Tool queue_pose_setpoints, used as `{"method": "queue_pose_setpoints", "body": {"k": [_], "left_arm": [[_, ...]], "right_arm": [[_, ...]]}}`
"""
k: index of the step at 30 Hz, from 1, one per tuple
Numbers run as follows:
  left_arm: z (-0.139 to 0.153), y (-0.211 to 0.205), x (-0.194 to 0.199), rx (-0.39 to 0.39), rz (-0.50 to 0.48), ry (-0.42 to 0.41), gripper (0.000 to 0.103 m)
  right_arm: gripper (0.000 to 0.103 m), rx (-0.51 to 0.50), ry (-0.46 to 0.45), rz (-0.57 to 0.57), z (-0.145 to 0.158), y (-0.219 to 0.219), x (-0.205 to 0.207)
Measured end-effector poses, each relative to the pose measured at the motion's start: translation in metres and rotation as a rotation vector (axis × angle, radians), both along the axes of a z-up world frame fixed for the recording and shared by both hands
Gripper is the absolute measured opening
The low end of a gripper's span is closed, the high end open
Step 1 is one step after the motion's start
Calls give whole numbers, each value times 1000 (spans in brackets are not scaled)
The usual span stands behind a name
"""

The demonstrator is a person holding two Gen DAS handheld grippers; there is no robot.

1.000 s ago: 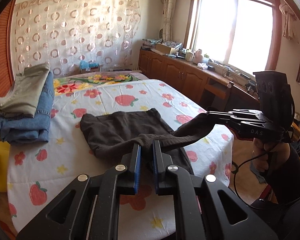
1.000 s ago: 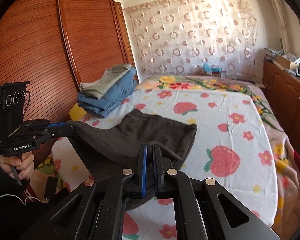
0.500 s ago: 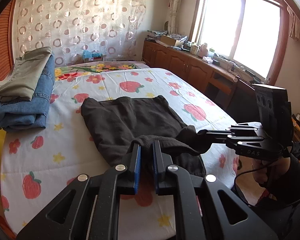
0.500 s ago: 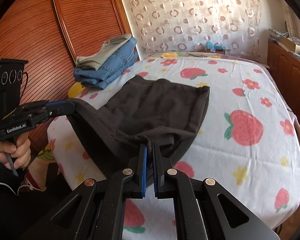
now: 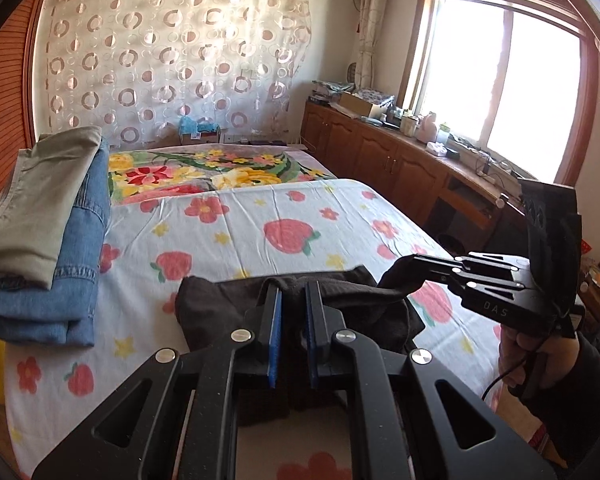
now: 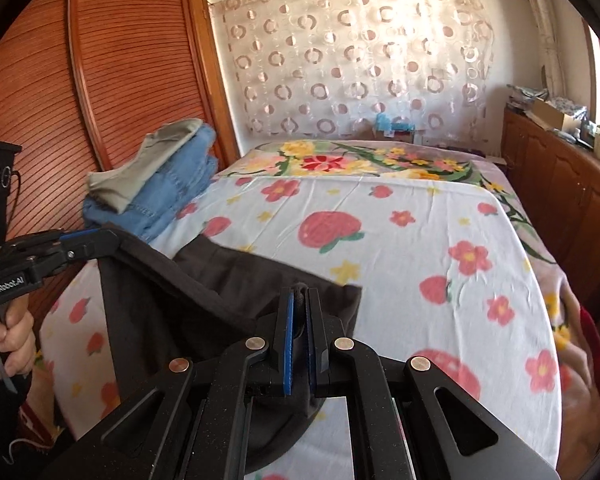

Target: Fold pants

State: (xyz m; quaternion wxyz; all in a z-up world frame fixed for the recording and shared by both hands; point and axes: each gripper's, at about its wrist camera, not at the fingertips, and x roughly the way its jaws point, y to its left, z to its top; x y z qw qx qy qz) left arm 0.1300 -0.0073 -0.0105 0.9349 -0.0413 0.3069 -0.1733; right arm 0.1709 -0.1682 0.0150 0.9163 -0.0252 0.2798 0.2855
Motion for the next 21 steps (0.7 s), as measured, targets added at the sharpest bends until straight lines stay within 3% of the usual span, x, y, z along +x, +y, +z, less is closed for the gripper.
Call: {"method": "queue_pose_setpoints", "body": {"k": [9,12,15,21], "left_arm": [[-17,1,33,42,39,41,12],[-21,5,33,29,39,59,18],[-23,9,28,30,50,59,44],[-27,23,8,13,62,57,76]], "right_arm": [[5,-65,24,-20,-10,28,36],[5,-74,36,-20,-10,34,41],[5,-72,30,-24,-8,33,40],[26,-52,17,6,-5,21,15]]}}
